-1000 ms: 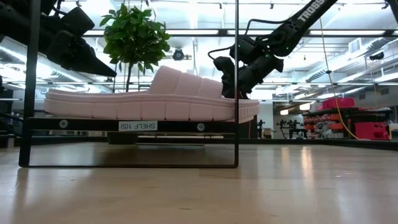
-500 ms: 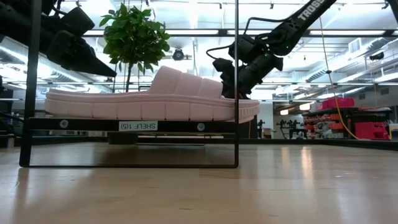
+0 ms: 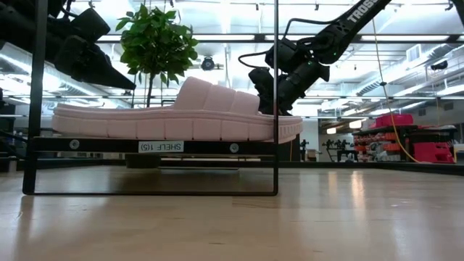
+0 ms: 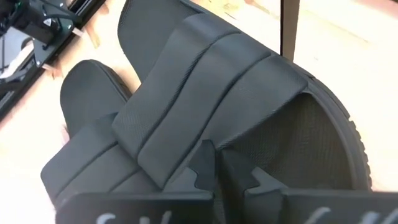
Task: Pick and place slides into the shelf
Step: Put the black slipper on the shelf
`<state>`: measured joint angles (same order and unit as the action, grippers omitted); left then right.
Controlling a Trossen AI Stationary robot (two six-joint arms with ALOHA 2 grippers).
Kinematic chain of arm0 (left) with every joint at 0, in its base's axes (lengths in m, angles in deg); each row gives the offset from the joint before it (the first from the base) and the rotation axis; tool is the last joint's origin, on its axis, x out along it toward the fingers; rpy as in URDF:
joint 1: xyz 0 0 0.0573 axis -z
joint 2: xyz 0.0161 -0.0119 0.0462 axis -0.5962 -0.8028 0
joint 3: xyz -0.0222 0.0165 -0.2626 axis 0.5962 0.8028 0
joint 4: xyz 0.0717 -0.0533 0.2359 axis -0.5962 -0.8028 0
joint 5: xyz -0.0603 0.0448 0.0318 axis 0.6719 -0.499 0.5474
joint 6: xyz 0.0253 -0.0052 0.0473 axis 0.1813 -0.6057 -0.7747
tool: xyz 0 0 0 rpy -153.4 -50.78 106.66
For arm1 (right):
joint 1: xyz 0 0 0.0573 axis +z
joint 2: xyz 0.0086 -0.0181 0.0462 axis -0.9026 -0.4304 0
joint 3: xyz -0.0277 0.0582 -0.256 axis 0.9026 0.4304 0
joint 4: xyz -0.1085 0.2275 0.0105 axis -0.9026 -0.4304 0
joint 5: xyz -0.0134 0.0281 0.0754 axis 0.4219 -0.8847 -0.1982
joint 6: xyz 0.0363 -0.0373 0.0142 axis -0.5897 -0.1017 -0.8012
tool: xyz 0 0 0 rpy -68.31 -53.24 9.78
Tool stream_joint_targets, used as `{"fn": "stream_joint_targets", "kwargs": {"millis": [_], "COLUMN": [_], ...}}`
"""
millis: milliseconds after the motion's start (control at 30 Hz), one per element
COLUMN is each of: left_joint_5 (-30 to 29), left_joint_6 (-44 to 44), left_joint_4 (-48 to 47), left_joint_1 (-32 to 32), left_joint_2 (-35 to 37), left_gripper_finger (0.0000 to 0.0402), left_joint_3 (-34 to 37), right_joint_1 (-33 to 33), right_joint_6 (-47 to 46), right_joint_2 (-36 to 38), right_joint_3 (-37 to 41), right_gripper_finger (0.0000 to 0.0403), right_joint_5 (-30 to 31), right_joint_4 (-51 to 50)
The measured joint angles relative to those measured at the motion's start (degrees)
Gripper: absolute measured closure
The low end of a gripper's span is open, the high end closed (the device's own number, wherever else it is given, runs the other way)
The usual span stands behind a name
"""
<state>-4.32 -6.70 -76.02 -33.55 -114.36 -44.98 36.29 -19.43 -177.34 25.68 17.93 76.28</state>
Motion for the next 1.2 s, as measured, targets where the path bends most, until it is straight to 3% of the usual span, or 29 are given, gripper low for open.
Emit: {"fn": "stream_joint_targets", "kwargs": {"millis": [600, 967, 1200], "left_joint_5": [0.00, 0.00, 0.00], "left_joint_6": [0.00, 0.04, 0.07], "left_joint_4": [-0.01, 0.00, 0.00], "left_joint_1": [0.00, 0.00, 0.01], "left_joint_2": [0.02, 0.00, 0.00], "left_gripper_finger": [0.0373, 0.0381, 0.0372], "left_joint_3": [0.00, 0.00, 0.00], "right_joint_1": [3.18, 6.50, 7.07], "right_joint_6": [7.58, 13.19, 14.52], "right_joint_2": [-0.02, -0.07, -0.07], "right_joint_3": [0.02, 0.07, 0.07], "right_gripper_finger": [0.0397, 0.0396, 0.0396], "right_joint_5": [8.20, 17.71, 18.70], "right_joint_4": [-1.25, -1.76, -2.43]}}
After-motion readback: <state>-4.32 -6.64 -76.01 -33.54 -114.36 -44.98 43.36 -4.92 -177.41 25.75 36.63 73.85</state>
